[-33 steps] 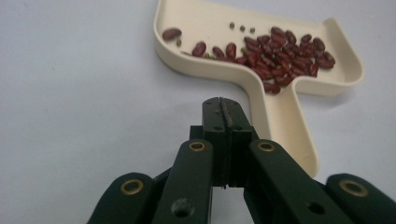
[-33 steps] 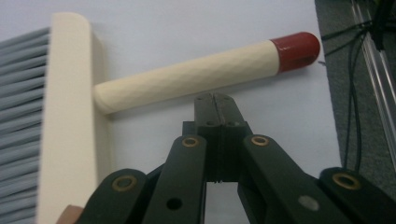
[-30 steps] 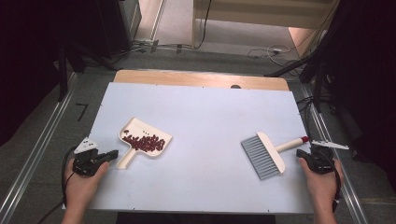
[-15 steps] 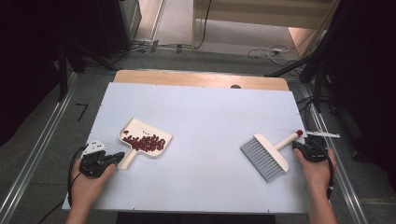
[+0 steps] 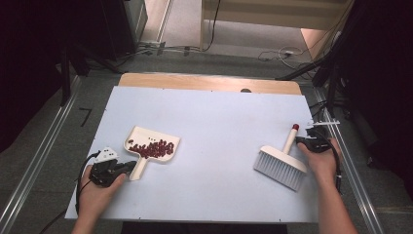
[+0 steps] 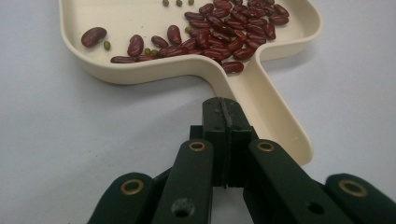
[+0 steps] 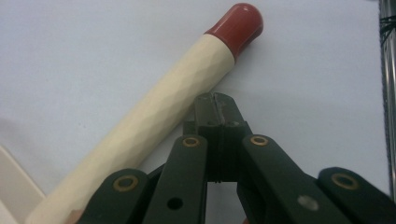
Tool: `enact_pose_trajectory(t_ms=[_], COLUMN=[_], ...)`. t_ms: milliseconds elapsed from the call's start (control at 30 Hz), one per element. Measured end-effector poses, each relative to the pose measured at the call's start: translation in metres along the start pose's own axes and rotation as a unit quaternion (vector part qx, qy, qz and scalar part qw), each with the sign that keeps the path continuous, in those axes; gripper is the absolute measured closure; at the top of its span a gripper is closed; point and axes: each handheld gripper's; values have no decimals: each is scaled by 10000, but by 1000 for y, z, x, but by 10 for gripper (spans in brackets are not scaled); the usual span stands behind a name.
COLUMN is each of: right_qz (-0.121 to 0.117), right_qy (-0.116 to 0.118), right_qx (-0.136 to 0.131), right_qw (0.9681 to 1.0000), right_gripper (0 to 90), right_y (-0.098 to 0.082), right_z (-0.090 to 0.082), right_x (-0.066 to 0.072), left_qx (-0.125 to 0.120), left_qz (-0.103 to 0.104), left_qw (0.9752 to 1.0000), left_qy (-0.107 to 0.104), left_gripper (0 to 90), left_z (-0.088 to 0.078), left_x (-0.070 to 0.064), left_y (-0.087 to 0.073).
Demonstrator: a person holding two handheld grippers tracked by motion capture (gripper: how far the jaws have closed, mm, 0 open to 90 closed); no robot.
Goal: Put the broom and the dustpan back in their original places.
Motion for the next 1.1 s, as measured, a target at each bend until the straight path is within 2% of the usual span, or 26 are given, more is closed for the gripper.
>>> enact_pose_trajectory(t_ms=[333, 533, 1100], right_qz=[-117, -197, -196], right_qy=[238, 256, 290], right_qx=[81, 86, 37], right_qw=[9996, 9994, 9994], right_gripper=[882, 882, 883], right_y=[18, 24, 24], right_z=[10, 14, 15], right_x=[19, 30, 34], left_qx=[30, 43, 79], left_qz=[98, 134, 240], left_qw=[9999, 9999, 9996], left_qy=[-20, -32, -117], left_gripper=[900, 900, 900], left_z=[2, 2, 5], left_x=[-3, -5, -9], left_y=[1, 2, 3])
Point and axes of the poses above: each handheld gripper's, and its own axes: z roughly forward along the jaws, y roughly out of its top, x roughly to its left, and after that the axes turned 4 degrees about x, right-handed
